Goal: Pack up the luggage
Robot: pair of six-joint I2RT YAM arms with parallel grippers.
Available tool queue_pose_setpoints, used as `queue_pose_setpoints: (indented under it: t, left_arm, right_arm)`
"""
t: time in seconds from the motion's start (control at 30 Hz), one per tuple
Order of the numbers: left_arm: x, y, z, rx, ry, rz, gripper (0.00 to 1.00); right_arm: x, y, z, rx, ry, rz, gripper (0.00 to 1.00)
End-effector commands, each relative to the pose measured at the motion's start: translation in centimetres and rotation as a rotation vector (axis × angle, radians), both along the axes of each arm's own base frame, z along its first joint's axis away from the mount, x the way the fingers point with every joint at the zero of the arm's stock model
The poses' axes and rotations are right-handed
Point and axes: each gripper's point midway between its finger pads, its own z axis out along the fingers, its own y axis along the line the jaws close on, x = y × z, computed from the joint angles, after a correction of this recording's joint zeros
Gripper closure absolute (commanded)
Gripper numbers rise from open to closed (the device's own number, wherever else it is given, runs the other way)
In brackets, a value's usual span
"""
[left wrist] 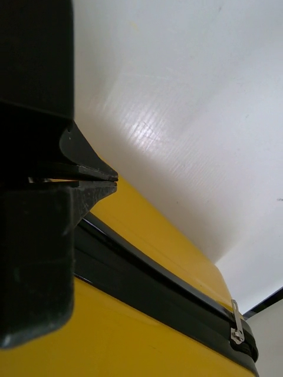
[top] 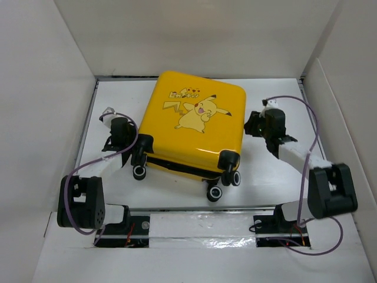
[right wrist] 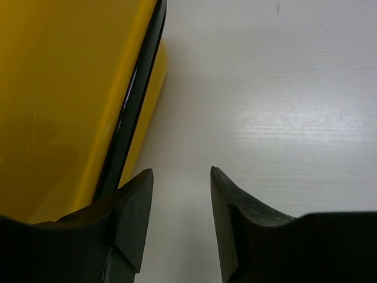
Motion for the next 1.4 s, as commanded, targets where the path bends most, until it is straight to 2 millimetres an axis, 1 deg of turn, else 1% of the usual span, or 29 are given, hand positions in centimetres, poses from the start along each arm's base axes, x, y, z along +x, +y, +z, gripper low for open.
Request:
queue_pose_setpoints:
  t: [0.0,0.03,0.07,0.1,0.17,0.2,0.27,0.3,0.33,0.4,0.43,0.5,0.53,0.63,0.73,0.77,0.8,0.93,1.0,1.03,1.07,1.1,1.13,1.17,1.23,1.27,1.3,1.33,1.37]
  left_arm:
    - [-2.6,-7.6,-3.8,-0.047,0.107,-0.231,0.99]
    - [-2.9,-8.9,-4.1,-0.027,0.111,-0.257,1.0]
    - [-3.0,-8.6,-4.3,-0.018,0.115,-0.248,1.0]
    - [-3.5,-10.0,-4.3,-0.013,0.109,-0.282,1.0]
    - [-4.7,-10.8,-4.8,-0.009,0.11,-0.309,1.0]
    - [-5.1,-11.4,-4.9,-0.011,0.111,-0.327,1.0]
    - [-7.3,-13.1,-5.5,-0.007,0.119,-0.386,1.0]
    - [-8.2,-13.7,-5.7,-0.004,0.124,-0.408,1.0]
    - [-10.0,-15.0,-6.5,0.004,0.144,-0.457,1.0]
    - [-11.7,-16.2,-6.3,-0.019,0.13,-0.481,1.0]
    - [-12.9,-16.5,-6.9,-0.023,0.146,-0.493,1.0]
    - [-14.8,-18.2,-6.2,-0.062,0.129,-0.533,1.0]
    - [-15.4,-18.3,-6.1,-0.067,0.133,-0.538,1.0]
    - [-16.1,-17.7,-4.3,-0.056,0.103,-0.513,0.99]
    - [-15.6,-15.1,-0.1,-0.017,0.014,-0.423,0.7]
    - [-14.9,-13.7,3.6,-0.023,-0.083,-0.357,0.53]
    - [-15.1,-12.4,4.6,-0.003,-0.099,-0.321,0.48]
    - [-14.2,-10.0,14.0,-0.085,-0.365,-0.221,0.43]
    - [-13.1,-9.7,17.9,-0.097,-0.465,-0.192,0.46]
    - [-12.6,-9.8,19.0,-0.094,-0.482,-0.189,0.5]
    - [-11.4,-10.5,20.7,-0.06,-0.492,-0.207,0.54]
    - [-10.6,-11.0,21.8,-0.052,-0.509,-0.208,0.56]
    - [-9.7,-11.2,22.9,-0.044,-0.525,-0.205,0.61]
    - [-7.8,-11.6,24.2,-0.012,-0.532,-0.21,0.77]
    - [-5.4,-11.6,26.2,-0.012,-0.573,-0.213,1.0]
    - [-3.6,-13.1,26.7,-0.043,-0.568,-0.289,1.0]
    - [-1.2,-10.7,27.1,-0.049,-0.578,-0.247,1.0]
    - [0.0,-10.3,27.5,-0.073,-0.584,-0.26,1.0]
    - [2.1,-11.2,26.8,-0.114,-0.559,-0.316,1.0]
  right_arm:
    - [5.7,3.5,2.7,0.033,-0.079,0.079,0.49]
    - [7.3,5.7,1.6,0.006,-0.028,0.143,0.49]
    - [8.3,6.8,4.1,0.002,-0.087,0.168,0.49]
    - [8.6,8.0,0.8,-0.022,0.004,0.203,0.49]
    - [9.9,11.8,1.8,-0.041,-0.034,0.294,0.51]
    - [10.0,13.5,0.0,-0.051,-0.004,0.349,0.52]
    - [9.8,17.0,-0.5,-0.104,0.002,0.464,0.53]
    - [11.0,18.9,1.8,-0.106,-0.049,0.507,0.54]
    - [11.4,20.2,0.2,-0.126,-0.02,0.542,0.54]
    - [11.2,21.9,-0.3,-0.165,0.015,0.632,0.54]
    - [12.9,23.1,1.2,-0.155,-0.025,0.651,0.53]
    - [13.4,23.7,1.8,-0.159,0.005,0.678,0.47]
    - [14.8,24.4,5.0,-0.151,-0.058,0.674,0.38]
    - [17.0,22.3,6.2,-0.16,-0.037,0.626,0.23]
    - [19.1,19.4,10.3,-0.153,-0.073,0.552,0.13]
    - [19.4,18.7,11.4,-0.14,-0.083,0.535,0.12]
    - [19.3,17.8,13.7,-0.131,-0.117,0.518,0.1]
    - [18.8,13.2,19.5,-0.112,-0.208,0.414,0.06]
    - [18.4,10.9,22.7,-0.086,-0.28,0.344,0.07]
    - [16.7,9.4,24.4,-0.09,-0.309,0.299,0.14]
    - [15.9,8.5,25.3,-0.076,-0.329,0.267,0.23]
    - [15.3,7.3,26.9,-0.069,-0.386,0.23,0.41]
    - [14.2,6.4,23.6,-0.079,-0.321,0.192,0.95]
    - [11.2,5.0,26.9,-0.055,-0.391,0.155,1.0]
    - [8.0,5.0,27.1,-0.031,-0.469,0.132,1.0]
    - [4.3,4.9,23.5,-0.007,-0.435,0.126,1.0]
    - [2.9,5.2,23.7,0.02,-0.508,0.108,1.0]
    - [1.4,5.1,22.0,0.03,-0.496,0.058,1.0]
    - [-0.3,4.9,15.6,0.061,-0.387,0.035,1.0]
